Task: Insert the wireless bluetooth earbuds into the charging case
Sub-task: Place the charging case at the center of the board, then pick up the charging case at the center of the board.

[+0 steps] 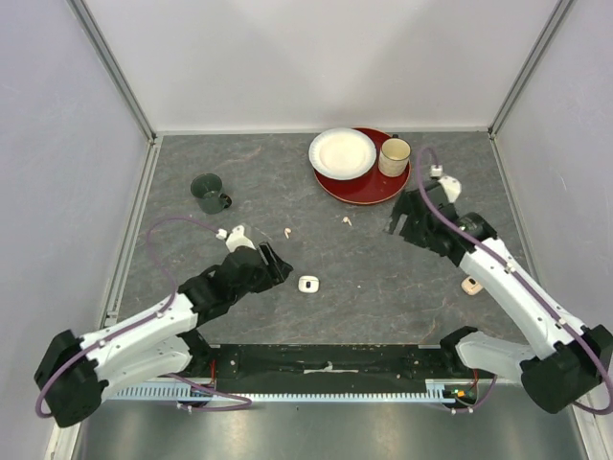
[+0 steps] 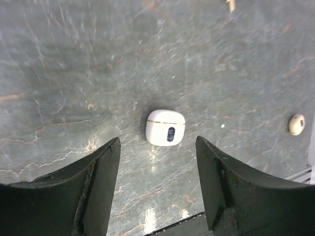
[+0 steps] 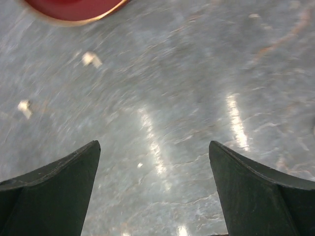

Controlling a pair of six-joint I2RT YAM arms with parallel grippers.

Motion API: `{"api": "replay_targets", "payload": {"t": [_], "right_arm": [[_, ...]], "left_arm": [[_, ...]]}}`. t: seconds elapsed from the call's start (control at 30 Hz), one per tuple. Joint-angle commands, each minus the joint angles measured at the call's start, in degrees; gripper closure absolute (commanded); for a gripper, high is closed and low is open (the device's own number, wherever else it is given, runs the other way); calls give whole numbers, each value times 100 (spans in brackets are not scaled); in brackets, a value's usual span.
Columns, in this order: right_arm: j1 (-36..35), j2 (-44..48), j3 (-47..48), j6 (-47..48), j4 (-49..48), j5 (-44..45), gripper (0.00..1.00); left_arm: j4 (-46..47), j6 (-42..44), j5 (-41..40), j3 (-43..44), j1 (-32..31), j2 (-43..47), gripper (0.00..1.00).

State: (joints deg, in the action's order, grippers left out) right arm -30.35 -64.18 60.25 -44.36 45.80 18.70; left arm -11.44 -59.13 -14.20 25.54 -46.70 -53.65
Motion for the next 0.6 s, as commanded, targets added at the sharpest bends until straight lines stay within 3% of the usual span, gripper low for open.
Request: {"api": "replay_targets", "payload": {"t": [0.0,0.07,0.17,0.3,0.57], "right_arm": [[1380,-200,84,-64,491,64,2],[2116,-147,-56,-55,579,99,2],[2786,-138,-258,-186,798,369,2],[3104,-244,-566,-643,1194,678,2],[3658,-121,-1375,-741,940,854,2]], "left_arm": [[-561,1032,-777,486,-15,785,26],[-631,1298,-918,662,-15,1048,16],[-666,1711,-962,856,-6,1172,14],[-972,2379,-673,1364,-6,875,13],[-1405,2468,48,2051,3,4,11]]}}
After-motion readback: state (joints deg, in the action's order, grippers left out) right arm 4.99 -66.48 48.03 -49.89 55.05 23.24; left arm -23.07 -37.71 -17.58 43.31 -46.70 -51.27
